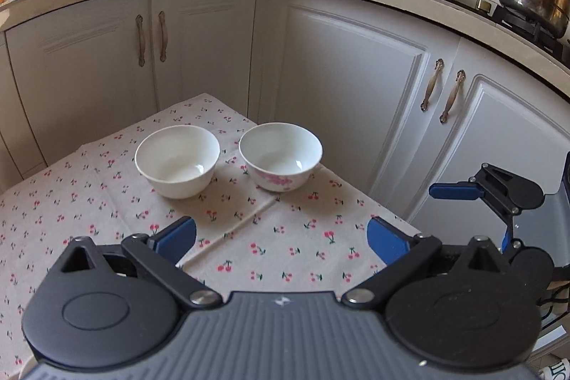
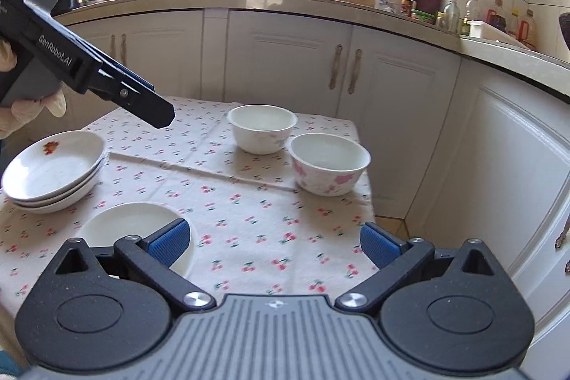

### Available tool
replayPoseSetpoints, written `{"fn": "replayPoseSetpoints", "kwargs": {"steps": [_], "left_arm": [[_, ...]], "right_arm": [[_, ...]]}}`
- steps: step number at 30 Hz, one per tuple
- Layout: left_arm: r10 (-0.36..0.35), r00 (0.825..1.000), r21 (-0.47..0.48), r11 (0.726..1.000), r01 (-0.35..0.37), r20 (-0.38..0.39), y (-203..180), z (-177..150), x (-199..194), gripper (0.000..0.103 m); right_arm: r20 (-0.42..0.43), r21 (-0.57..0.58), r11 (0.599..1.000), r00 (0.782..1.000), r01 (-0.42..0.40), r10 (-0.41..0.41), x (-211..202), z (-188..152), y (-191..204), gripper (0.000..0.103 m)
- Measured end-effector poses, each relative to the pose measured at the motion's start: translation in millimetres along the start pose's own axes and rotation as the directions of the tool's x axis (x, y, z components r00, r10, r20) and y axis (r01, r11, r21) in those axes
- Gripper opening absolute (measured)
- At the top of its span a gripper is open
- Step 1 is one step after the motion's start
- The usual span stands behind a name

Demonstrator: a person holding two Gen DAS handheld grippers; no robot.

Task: Organize plates and bowls

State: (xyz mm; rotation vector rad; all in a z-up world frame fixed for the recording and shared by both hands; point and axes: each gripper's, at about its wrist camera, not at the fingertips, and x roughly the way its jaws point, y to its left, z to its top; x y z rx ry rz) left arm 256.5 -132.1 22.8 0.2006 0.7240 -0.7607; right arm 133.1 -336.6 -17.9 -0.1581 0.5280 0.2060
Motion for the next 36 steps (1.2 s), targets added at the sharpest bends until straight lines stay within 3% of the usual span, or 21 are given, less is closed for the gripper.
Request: {"fn": "replayPoseSetpoints", "kwargs": {"steps": [16, 28, 36], "left_arm": [[-0.026, 0.995, 0.083, 0.996, 0.034, -0.095, 13.9, 59.5, 113.7, 0.101], [-0.038, 0.990, 0.138, 0.989, 0.057, -0.137, 14.0, 76.8, 171.6, 0.102], [-0.045, 0.984, 0.126, 0.990, 0.067, -0.170, 22.3, 79.8, 194.9, 0.102]], "right_arm": [[-0.039, -0.008, 1.000, 0.999, 0.011, -0.011, 79.9, 15.5, -44.1, 0.103], [-0.054, -0.046, 0.998, 0.998, -0.031, 0.028, 125.7, 24.0, -62.6, 0.103], [-0.043, -0.055, 0.998, 0.998, -0.038, 0.036, 146.5, 23.2, -65.3, 0.103]]}}
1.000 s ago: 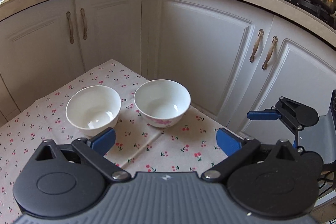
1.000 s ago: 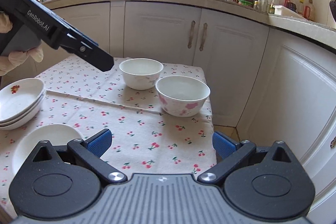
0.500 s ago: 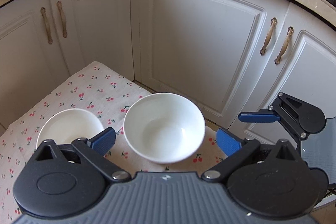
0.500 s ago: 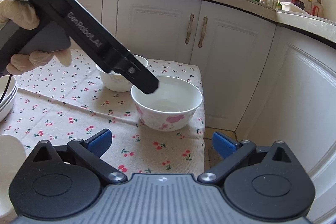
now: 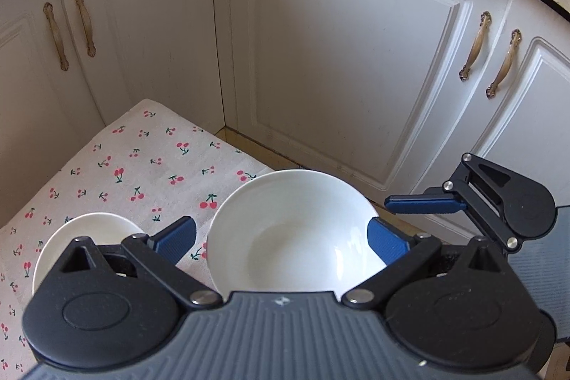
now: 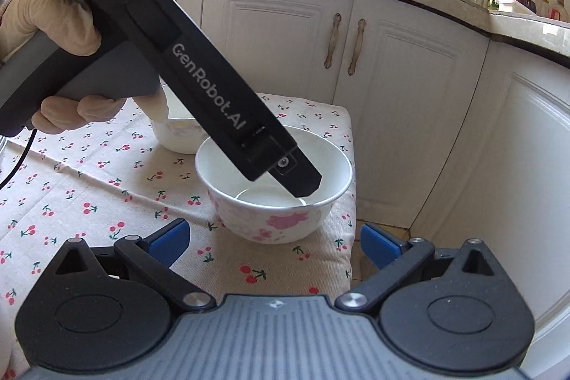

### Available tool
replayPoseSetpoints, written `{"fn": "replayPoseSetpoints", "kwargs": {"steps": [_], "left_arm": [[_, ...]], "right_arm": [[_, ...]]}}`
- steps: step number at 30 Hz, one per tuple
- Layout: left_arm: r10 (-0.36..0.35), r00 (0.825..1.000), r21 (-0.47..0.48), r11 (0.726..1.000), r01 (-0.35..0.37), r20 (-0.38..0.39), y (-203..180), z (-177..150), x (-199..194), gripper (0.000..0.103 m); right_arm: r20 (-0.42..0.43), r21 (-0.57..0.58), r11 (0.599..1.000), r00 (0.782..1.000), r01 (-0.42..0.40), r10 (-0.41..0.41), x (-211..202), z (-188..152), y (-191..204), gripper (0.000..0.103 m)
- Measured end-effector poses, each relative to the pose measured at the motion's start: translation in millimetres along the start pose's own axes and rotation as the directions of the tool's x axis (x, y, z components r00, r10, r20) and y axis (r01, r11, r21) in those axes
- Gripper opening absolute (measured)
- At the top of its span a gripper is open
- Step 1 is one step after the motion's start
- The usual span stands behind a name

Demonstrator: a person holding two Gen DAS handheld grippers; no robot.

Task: Organize plates and bowls

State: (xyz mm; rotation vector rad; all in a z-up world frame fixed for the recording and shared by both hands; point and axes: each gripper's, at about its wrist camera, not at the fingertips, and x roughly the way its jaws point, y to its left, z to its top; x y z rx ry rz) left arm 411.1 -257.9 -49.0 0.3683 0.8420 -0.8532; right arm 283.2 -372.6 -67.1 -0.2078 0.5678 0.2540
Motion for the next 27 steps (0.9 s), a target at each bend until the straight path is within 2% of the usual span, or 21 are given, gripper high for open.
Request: {"fn": "replayPoseSetpoints", "kwargs": {"steps": [6, 11, 18, 27], "left_arm": [[-0.011, 1.000, -0.017, 1.000, 0.011, -0.009, 6.2, -1.0, 5.9, 0.101], [-0.020, 1.000, -0.019, 1.000, 0.020, -0.014, 7.1, -1.0, 8.8, 0.101], [-0.044, 0.999, -0.033, 0.998, 0.043, -0.018, 9.6, -1.1, 11.7, 0.094], [-0.059, 0.998, -0.030, 0.998, 0.058, -0.025, 9.2, -2.1, 12.3, 0.089]], "right_arm": [[0.012, -0.014, 1.000, 1.000, -0.003, 0.003, 5.4, 2.1, -0.5, 0.101], [0.012, -0.013, 1.000, 1.000, -0.009, 0.010, 9.1, 3.7, -0.3, 0.095], [0.019, -0.011, 1.000, 1.000, -0.007, 0.007, 10.1, 4.6, -1.3, 0.087], [0.027, -0.017, 1.000, 1.000, -0.013, 0.013, 6.1, 4.5, -1.6, 0.086]]}}
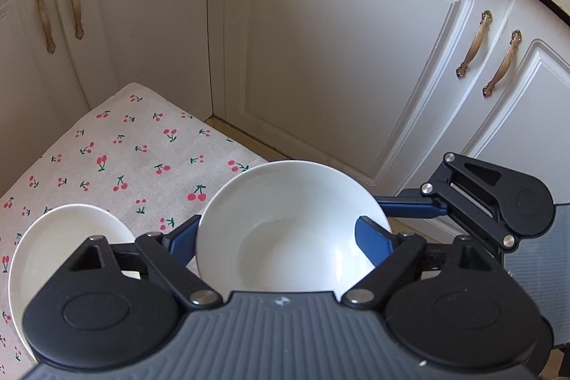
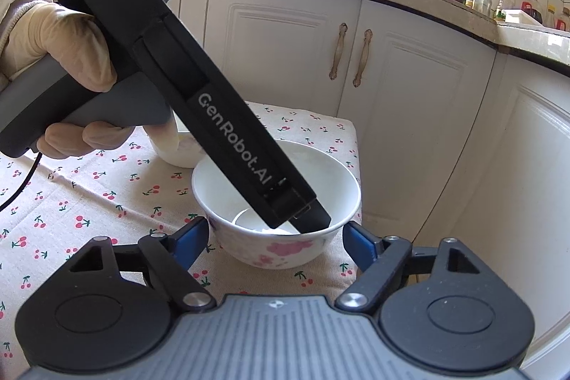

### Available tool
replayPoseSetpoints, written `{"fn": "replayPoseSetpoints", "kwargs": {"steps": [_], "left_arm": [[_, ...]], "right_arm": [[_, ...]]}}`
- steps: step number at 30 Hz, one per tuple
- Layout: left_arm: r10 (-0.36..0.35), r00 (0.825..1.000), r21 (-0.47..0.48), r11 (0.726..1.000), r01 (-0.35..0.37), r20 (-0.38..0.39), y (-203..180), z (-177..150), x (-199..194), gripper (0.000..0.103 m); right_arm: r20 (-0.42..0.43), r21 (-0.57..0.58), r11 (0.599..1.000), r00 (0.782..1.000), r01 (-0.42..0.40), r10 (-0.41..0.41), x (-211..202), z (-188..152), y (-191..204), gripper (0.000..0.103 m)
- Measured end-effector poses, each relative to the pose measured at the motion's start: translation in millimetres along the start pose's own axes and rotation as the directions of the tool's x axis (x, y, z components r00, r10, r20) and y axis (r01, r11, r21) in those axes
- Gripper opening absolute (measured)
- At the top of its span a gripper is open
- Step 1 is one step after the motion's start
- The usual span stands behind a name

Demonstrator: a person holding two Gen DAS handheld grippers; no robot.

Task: Organize plates and bowls

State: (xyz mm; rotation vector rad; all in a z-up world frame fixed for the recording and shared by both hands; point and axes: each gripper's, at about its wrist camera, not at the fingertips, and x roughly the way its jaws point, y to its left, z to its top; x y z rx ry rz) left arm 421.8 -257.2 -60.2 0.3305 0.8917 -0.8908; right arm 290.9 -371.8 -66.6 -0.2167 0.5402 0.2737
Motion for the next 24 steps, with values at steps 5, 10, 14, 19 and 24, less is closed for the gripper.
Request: {"fn": "replayPoseSetpoints", "kwargs": {"steps": [5, 10, 14, 19, 24], "left_arm": [[-0.001, 1.000, -0.002, 1.000, 0.001, 0.001, 0.2, 0.4, -0.3, 0.089], [-0.006, 1.000, -0.002, 1.000, 0.006, 0.002, 0.1, -0.2, -2.5, 0.089], [-0.007, 1.000, 0.003, 1.000, 0.007, 0.002, 0.2, 0.3, -2.7, 0.089], [-0.012, 1.000, -0.001, 1.000, 0.012, 0.003, 1.2, 1.0, -1.8, 0.089], [-0.011, 1.000, -0.007, 1.000, 0.011, 0.004, 2.1, 0.1, -1.3, 0.089]], "right_arm": [[-0.011, 0.005, 1.000, 1.000, -0.002, 0.002, -0.4, 3.1, -1.7, 0.085], [-0.030, 0.002, 1.000, 1.000, -0.003, 0.003, -0.6, 8.4, -0.7, 0.085], [-0.043, 0.020, 1.000, 0.999, -0.023, 0.024, -0.6, 14.4, -4.0, 0.085], [-0.052, 0.021, 1.000, 0.999, -0.012, 0.013, 1.2, 16.8, -3.6, 0.085], [-0.056, 0.017, 1.000, 0.998, -0.005, 0.006, 1.5, 19.3, -0.3, 0.085]]}}
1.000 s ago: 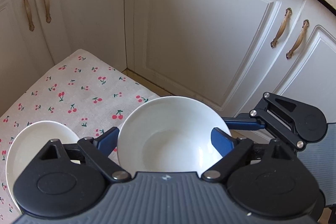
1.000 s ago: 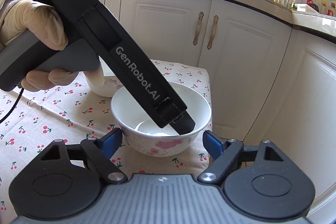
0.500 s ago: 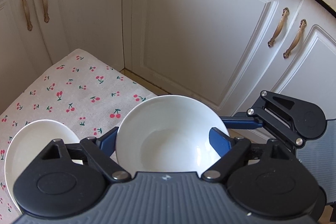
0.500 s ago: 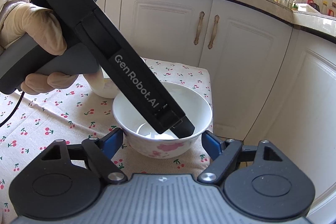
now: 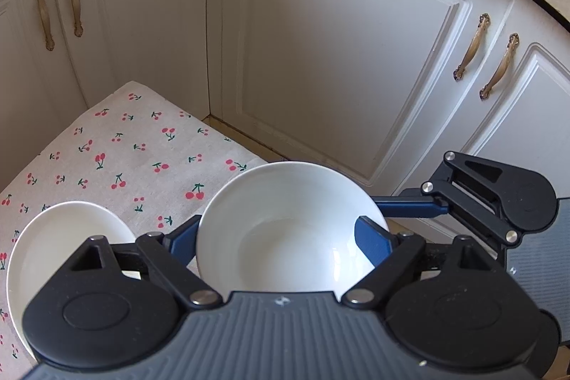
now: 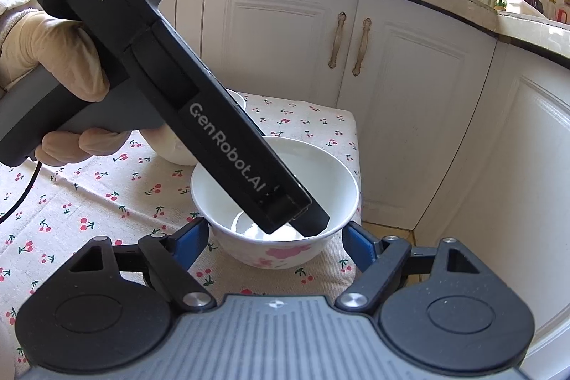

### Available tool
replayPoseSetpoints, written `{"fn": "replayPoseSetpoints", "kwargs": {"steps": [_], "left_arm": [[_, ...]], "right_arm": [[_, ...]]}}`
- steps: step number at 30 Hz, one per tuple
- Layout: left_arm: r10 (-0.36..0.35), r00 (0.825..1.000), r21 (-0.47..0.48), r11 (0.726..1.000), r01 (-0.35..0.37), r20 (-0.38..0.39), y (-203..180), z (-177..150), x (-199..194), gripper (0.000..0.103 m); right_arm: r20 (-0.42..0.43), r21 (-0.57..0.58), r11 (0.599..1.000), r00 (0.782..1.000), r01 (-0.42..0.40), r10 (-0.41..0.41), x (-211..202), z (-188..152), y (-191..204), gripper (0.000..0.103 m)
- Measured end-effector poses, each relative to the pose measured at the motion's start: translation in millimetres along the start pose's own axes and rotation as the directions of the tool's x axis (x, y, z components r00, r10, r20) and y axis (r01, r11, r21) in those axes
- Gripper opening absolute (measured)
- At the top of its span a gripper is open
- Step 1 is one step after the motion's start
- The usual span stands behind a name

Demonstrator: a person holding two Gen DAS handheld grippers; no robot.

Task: Organize plates and bowls

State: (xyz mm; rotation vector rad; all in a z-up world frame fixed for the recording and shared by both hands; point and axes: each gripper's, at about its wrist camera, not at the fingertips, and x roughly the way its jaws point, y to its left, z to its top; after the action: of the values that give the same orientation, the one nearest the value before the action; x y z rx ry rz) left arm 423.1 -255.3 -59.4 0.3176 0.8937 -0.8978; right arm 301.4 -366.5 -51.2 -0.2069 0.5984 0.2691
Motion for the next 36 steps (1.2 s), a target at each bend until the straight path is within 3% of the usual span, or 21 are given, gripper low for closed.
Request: {"fn": "replayPoseSetpoints", "kwargs": {"steps": [12, 36], "left_arm": [[-0.022, 1.000, -0.009, 1.000, 0.022, 0.011, -11.5, -6.0, -19.3, 0.089], [0.002, 0.996, -0.027, 1.000, 0.001, 0.092, -64.5, -61.5, -127.8, 0.089]], "right_arm": [[-0.024, 0.006, 1.000, 1.000, -0.012, 0.012, -18.1, 5.1, 8.2, 0.085], [0.003, -0.041, 0.998, 0.999, -0.046, 0.046, -123.2, 13.8, 76.7, 0.085]]}}
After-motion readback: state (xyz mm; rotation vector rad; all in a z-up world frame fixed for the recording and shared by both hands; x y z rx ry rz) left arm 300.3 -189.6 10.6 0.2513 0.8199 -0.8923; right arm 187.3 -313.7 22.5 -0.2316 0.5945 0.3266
